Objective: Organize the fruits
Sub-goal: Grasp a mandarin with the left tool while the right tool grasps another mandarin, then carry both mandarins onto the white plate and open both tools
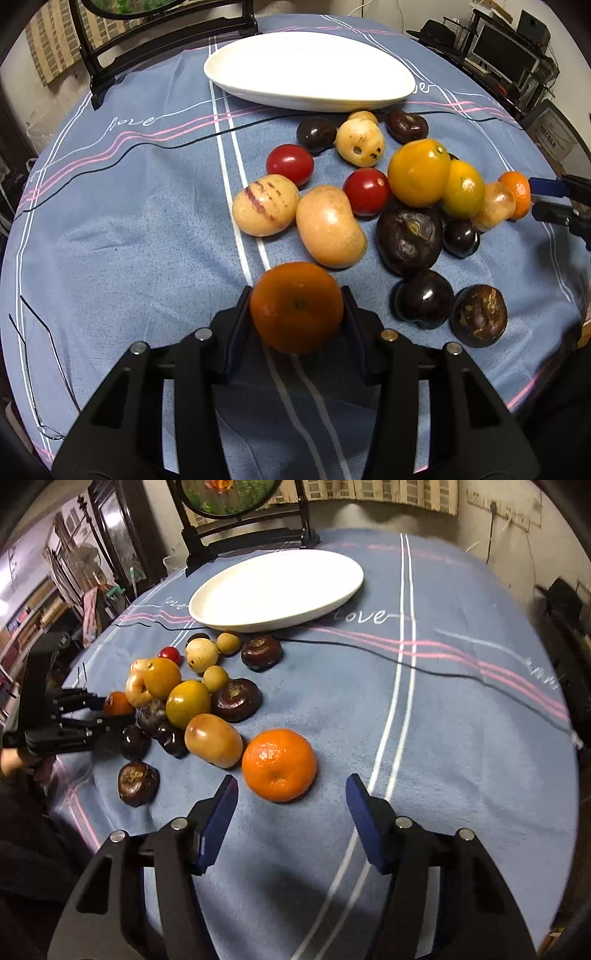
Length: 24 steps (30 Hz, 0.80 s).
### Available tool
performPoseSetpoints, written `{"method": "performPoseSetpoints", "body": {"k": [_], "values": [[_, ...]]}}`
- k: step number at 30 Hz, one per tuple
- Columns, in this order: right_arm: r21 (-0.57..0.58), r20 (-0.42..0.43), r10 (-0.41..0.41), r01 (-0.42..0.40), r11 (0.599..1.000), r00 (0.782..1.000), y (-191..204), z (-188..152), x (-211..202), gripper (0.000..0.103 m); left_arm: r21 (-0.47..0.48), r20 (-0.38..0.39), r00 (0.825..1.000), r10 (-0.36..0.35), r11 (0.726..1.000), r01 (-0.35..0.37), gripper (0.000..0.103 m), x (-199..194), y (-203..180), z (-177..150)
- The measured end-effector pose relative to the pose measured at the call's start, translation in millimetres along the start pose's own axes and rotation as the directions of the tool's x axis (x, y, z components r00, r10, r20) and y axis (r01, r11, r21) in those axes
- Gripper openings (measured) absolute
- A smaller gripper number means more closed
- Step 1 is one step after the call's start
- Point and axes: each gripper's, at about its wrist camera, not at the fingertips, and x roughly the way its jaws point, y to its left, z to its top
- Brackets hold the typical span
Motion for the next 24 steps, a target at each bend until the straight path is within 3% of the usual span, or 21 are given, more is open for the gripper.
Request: {"method": "performPoseSetpoints", "body": {"k": [3,4,5,13,18,24], "values": [[-0.022,-0.016,0.017,-0.017,1.0,1.0,2,6,11,0.057,-0.016,0.007,1.0,-0.007,1.0,0.007,0.047,-1,3,-4],[-0.021,-0.022,0.034,-0.034,0.999,0.999,3,7,15,0.049,-0.015,0.013,1.0,-0.011,1.0,0.011,0.047,-1,4,-4],[-0.019,-0.021,0.041,-0.041,0.999,0.999,3,9,17,0.047,-0.018,0.017,1.0,-0.014,1.0,0.014,0.047,-2,4,-6],[-0.008,-0.017,0.055,-0.055,0.998,0.998,1,10,16,0.045,-0.078,0.054,0.997,-0.053,0.995,0.057,0.045,-5,17,-8],[0.02,0.002,0.037,-0.037,0.999,0.999,-5,8,8,0.045,-0.105,0.081,0.996,-0.04,0.993,0.049,0.044,-12,24,-4],[0.094,0.075,0.033,-0.04,0.995,0.997,-22,28,-12,0.045,-0.128,0.144,0.989,-0.035,0.99,0.054,0.044,-33,39,26]]}}
